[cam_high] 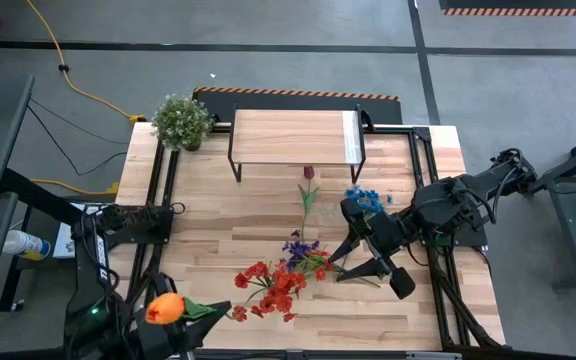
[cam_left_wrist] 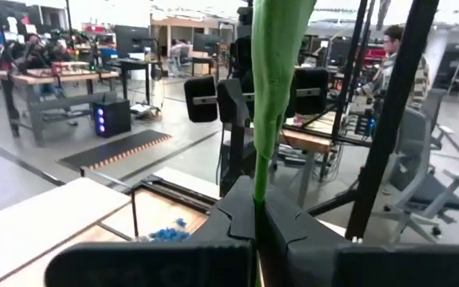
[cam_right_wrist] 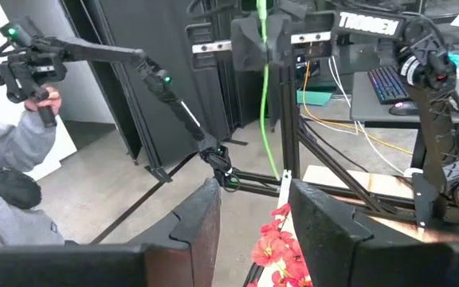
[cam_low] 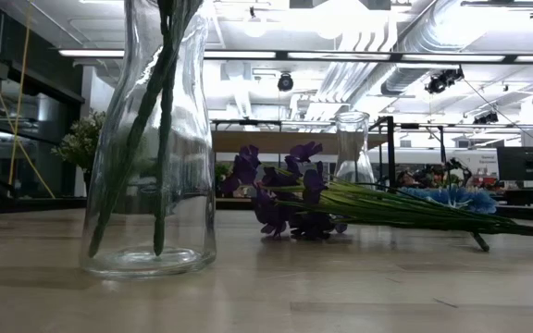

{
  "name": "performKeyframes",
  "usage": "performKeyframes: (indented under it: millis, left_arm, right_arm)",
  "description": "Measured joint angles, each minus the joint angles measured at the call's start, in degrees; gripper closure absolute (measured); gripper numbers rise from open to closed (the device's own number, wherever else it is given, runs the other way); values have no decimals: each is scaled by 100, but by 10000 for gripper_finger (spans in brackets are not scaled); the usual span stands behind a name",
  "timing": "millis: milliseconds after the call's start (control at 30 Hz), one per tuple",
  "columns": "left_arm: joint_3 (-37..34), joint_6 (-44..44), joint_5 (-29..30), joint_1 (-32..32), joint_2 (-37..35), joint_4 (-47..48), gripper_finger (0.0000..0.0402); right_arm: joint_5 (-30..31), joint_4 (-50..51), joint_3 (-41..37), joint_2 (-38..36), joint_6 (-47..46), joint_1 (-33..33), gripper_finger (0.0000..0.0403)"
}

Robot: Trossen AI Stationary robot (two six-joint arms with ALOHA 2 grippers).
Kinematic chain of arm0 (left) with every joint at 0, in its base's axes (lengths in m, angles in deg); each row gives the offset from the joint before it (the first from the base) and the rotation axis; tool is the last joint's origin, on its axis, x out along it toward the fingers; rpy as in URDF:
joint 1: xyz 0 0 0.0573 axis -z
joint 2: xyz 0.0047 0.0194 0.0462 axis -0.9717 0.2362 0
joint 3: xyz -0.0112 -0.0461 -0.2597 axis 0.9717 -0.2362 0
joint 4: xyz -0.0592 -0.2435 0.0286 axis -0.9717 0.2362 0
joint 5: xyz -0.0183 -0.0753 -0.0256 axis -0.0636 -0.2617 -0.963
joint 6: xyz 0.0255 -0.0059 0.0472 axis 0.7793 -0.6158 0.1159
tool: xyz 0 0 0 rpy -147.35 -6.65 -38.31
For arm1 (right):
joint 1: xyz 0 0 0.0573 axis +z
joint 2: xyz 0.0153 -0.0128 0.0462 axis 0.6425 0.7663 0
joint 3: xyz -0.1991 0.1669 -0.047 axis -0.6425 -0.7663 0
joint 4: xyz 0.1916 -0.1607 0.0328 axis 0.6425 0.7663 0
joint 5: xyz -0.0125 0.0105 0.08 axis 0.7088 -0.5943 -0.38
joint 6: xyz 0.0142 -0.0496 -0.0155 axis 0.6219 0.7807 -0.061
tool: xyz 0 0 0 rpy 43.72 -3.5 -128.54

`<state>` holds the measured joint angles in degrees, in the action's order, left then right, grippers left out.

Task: Pick and place flowers into a vace then onto a shelf
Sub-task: Put the orange flower into the bottom transparent vase

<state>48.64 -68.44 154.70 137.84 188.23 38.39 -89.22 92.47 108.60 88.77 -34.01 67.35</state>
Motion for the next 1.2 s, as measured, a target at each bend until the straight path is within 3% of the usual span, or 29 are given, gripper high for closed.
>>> performKeyframes:
  millis: [400, 800, 1200]
  left_arm:
    - [-1, -1257, -25, 267, 474, 372, 372]
    - [1, -1180, -21, 467, 967, 436, 372]
    - [1, -2237, -18, 453, 925, 2084, 372]
  right_arm:
    - [2, -11, 0, 0, -35, 0, 261]
    - [374, -13, 0, 2, -37, 0, 263]
    - [459, -100, 0, 5, -155, 0, 263]
